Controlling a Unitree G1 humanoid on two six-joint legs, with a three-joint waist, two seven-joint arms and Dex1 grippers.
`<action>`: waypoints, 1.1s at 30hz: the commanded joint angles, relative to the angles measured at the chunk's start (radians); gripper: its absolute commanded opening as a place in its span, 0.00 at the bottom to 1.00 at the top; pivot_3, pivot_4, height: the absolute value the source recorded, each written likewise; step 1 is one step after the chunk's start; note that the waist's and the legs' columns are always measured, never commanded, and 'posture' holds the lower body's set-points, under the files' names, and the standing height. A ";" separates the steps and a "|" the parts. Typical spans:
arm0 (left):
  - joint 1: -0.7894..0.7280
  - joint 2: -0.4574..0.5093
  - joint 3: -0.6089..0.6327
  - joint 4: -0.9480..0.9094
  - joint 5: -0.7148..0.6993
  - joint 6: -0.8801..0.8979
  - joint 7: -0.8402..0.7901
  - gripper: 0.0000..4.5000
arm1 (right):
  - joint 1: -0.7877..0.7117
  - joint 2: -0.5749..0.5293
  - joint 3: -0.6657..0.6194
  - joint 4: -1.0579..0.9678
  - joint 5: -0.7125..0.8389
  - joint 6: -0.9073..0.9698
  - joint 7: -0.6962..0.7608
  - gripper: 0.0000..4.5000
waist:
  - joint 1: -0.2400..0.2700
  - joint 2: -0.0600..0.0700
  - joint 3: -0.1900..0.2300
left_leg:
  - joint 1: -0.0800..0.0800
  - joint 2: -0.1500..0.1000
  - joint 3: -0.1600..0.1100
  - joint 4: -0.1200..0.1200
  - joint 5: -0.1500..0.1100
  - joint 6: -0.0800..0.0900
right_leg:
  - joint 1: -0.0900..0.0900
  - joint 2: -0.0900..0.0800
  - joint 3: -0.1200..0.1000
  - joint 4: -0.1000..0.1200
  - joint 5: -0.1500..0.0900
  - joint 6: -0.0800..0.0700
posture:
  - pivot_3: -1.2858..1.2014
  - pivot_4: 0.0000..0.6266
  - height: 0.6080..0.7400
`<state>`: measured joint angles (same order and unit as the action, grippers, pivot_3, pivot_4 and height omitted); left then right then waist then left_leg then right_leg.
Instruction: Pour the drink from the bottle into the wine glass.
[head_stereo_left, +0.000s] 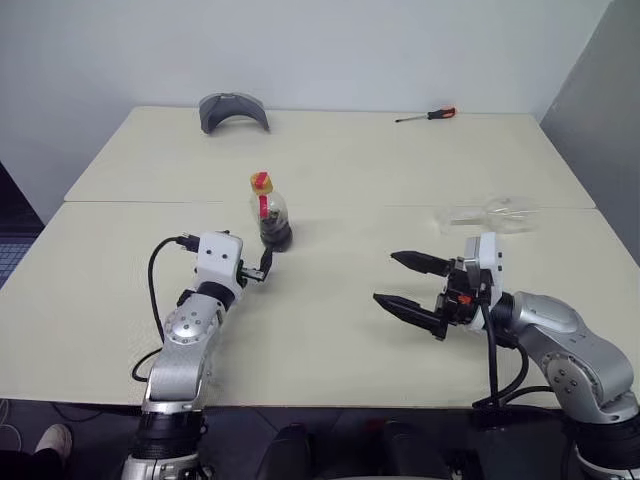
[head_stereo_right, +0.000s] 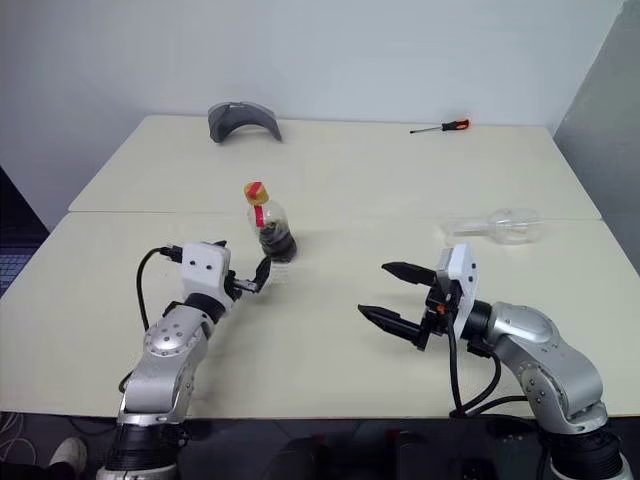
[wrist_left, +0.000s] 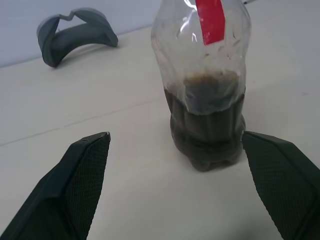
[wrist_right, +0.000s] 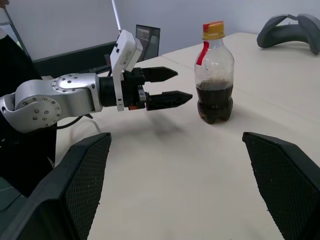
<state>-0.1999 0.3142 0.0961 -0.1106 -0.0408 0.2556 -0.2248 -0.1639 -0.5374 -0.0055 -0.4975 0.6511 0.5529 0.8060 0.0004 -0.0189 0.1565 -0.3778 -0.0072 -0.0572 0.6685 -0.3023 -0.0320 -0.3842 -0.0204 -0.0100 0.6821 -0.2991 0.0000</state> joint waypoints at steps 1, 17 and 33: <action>-0.046 0.004 0.020 0.032 -0.002 -0.041 0.010 0.99 | -0.007 -0.002 -0.005 -0.018 0.006 -0.021 0.007 1.00 | 0.000 0.000 0.000 | 0.000 0.000 0.000 0.000 0.000 0.000 | 0.000 0.000 0.000 0.000 0.000 0.000 | 0.52 0.24 1.00; -0.131 -0.007 0.012 0.136 -0.024 -0.085 -0.006 0.99 | -0.094 0.004 -0.028 -0.036 0.073 0.075 -0.071 1.00 | 0.000 0.000 0.000 | 0.000 0.000 0.000 0.001 0.000 0.000 | 0.000 0.000 0.000 0.000 0.000 0.000 | 0.52 0.24 1.00; -0.085 -0.010 0.019 0.086 -0.034 -0.061 0.005 0.99 | -0.133 0.001 -0.021 -0.022 0.066 0.079 -0.079 1.00 | -0.001 0.000 0.000 | -0.001 0.000 0.000 0.002 0.000 0.000 | 0.000 0.000 0.000 0.000 0.000 0.000 | 0.52 0.24 1.00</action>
<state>-0.2848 0.3052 0.1039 0.0284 -0.0688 0.1957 -0.2271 -0.2853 -0.5341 -0.0137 -0.4968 0.7084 0.6445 0.7260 -0.0001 -0.0189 0.1565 -0.3788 -0.0072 -0.0576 0.6701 -0.3021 -0.0323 -0.3845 -0.0205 -0.0103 0.6825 -0.2989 0.0000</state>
